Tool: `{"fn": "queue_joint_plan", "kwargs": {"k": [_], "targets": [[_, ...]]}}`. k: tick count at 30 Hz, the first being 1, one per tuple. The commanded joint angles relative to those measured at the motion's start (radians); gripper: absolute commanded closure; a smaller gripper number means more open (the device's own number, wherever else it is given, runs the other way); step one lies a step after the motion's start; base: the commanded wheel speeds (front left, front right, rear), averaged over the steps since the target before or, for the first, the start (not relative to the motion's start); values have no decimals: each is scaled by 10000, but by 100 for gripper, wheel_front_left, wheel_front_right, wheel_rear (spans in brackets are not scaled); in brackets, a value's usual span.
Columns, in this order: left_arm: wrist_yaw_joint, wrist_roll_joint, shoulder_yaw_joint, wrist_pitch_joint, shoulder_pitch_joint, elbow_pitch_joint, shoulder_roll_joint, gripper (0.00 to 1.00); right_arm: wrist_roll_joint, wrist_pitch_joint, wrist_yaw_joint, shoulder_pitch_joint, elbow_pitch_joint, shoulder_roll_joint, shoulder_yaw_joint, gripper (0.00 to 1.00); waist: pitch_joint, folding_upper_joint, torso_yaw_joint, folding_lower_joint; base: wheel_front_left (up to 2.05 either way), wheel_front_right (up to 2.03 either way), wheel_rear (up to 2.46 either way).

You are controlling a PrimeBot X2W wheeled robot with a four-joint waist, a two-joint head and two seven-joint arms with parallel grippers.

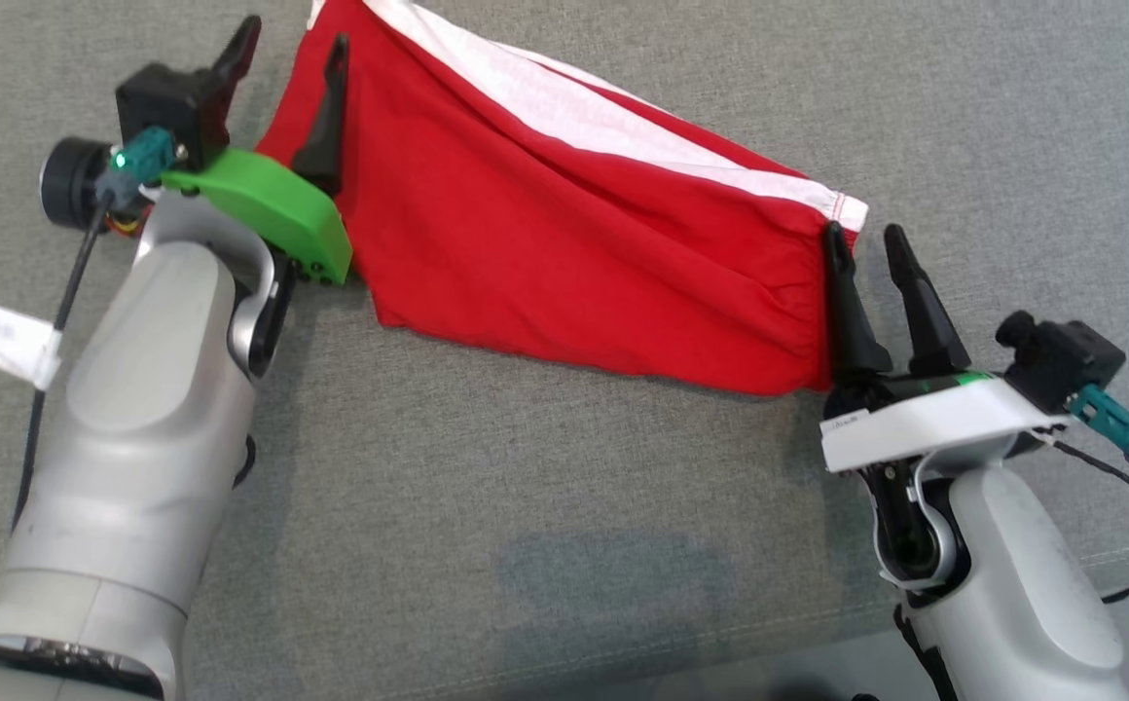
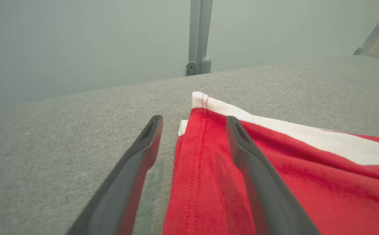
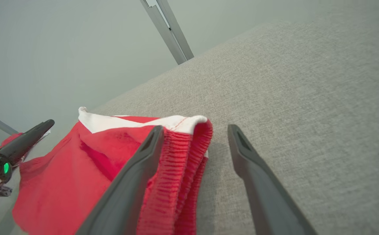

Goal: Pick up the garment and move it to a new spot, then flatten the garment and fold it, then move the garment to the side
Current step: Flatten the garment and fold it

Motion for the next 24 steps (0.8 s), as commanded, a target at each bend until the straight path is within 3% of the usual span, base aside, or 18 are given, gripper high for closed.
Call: {"fn": "queue_joint_plan", "kwargs": {"k": [1,7,13,24], "targets": [[-16,-30,78,-5,225,-84,64,0,-168,-27,0,154,-86,-25,-85,0,-128,-1,88,0,0,0,0],[-30,-194,445,-5,1410,-811,137,0,-1072,-27,0,868,-471,-25,-763,0,-570,-1,235,0,0,0,0],[246,-549,626,183,2221,-741,-26,0,-1687,-27,-2,1535,-824,-29,-1408,0,-1113,-1,271,0,0,0,0],[761,-780,635,1169,2318,-134,-73,0,-1616,-27,0,2028,-1192,-18,-1639,0,-1616,-1,-298,0,0,0,0]]}}
